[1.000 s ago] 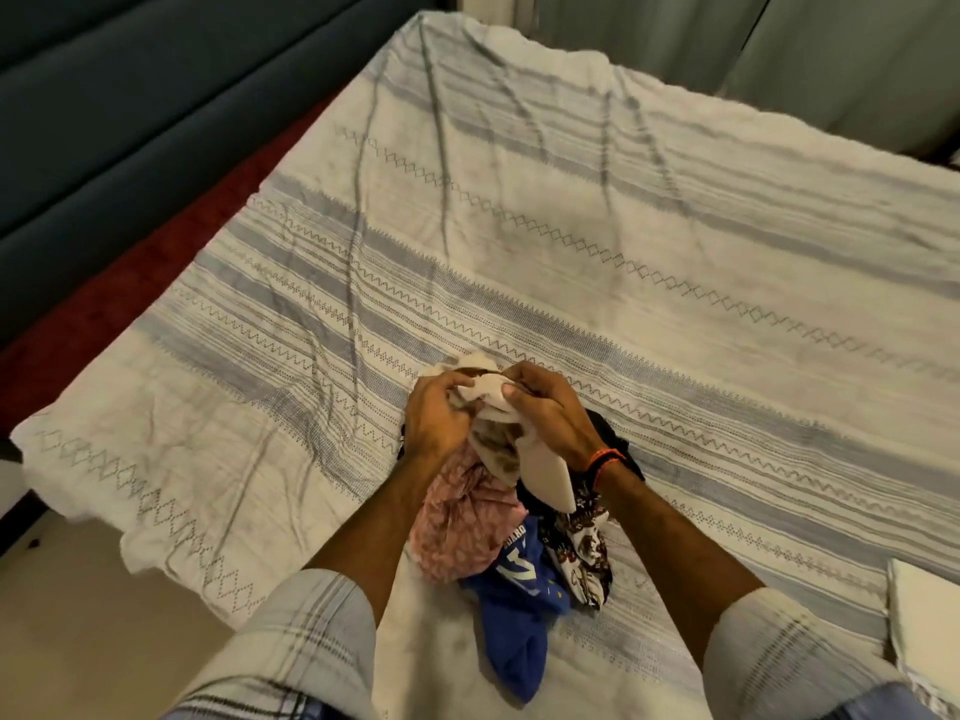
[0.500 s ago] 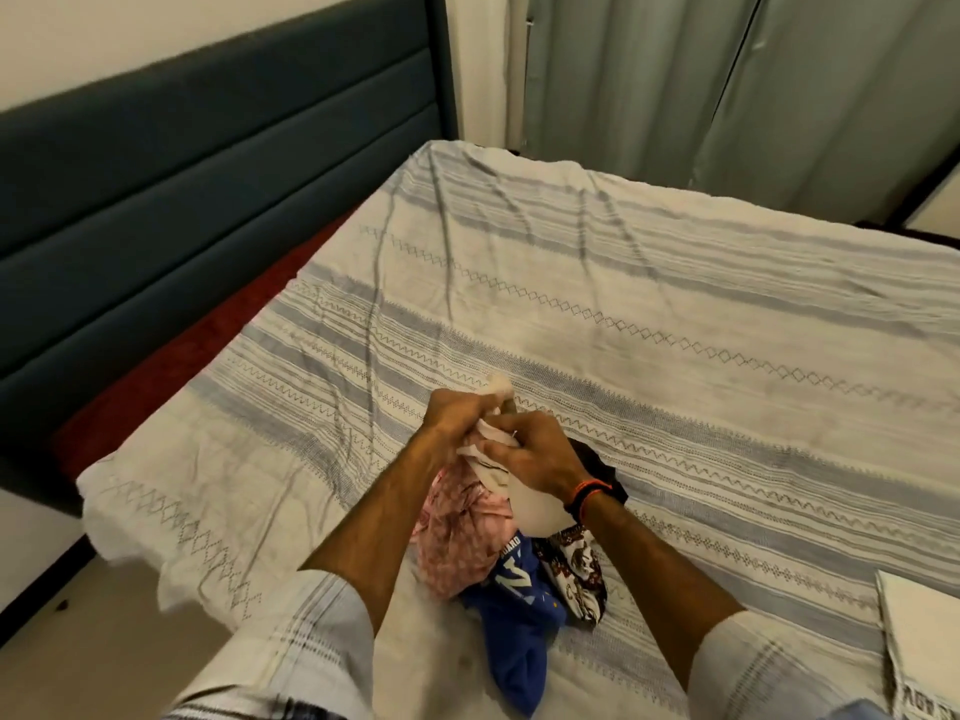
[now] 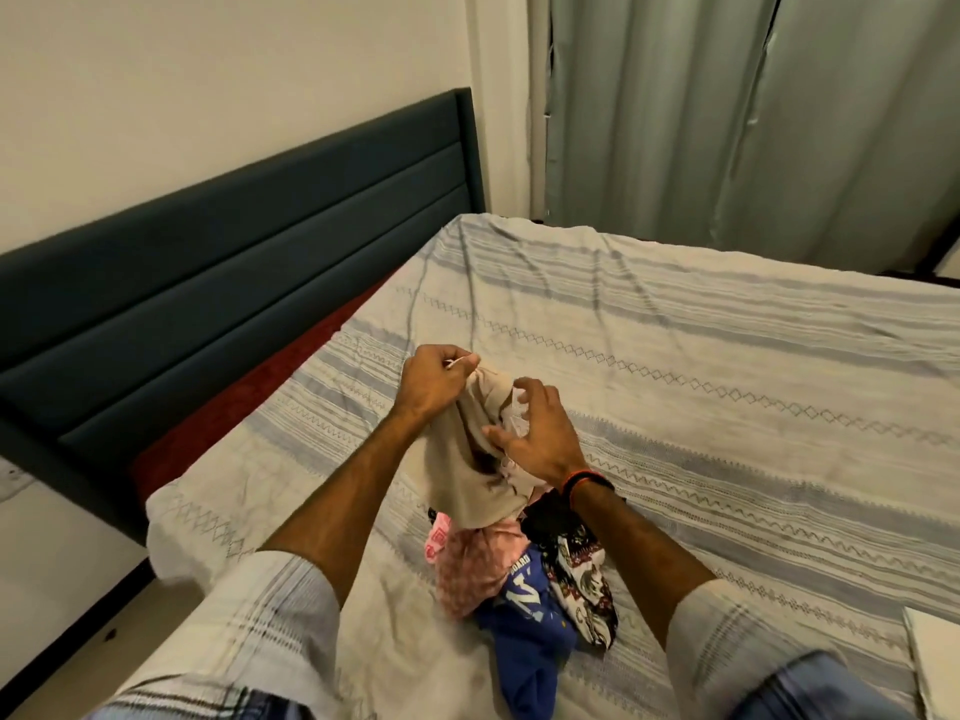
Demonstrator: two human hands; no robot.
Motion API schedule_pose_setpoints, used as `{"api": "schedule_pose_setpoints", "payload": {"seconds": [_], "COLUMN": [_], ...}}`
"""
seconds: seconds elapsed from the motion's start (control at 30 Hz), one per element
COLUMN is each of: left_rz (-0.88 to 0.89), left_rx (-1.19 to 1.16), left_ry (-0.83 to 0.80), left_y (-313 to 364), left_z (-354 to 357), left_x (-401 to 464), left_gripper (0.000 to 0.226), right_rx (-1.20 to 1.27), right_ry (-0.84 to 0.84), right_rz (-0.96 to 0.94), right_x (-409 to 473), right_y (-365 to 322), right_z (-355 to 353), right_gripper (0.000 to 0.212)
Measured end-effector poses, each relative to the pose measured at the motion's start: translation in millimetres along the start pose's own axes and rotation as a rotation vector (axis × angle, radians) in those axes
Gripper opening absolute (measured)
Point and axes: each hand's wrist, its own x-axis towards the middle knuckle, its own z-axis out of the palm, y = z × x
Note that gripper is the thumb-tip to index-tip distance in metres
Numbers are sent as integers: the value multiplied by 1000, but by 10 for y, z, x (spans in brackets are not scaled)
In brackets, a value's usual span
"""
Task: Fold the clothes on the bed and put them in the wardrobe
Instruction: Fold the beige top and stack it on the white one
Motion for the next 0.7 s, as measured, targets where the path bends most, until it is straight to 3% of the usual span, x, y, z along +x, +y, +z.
{"api": "schedule_pose_setpoints", "payload": {"seconds": [0.17,0.27,0.43,0.57,0.7], "left_rz": [172,233,286,365,424], "left_rx": [58,143,185,-1,-182], "left_ry": [4,-64,1,146,137], "left_y": [316,365,438,713,985], "left_z": [-195,-345,-361,-295,-277], "left_x": [-101,-149,-184,-219,-291], "left_gripper": [24,37,38,33,18], "right_rx": [249,359,352,363,333], "right_ry": [140,188,202,233,280], "right_rz": [-19,-52,-212,-253,-244], "right_x": [95,122,124,136,128], "right_y": [-323,-403,-633,-925,-1059], "right_z": [-121,-330,-694,-954,-1150], "right_gripper": [30,8,6,17,13]}}
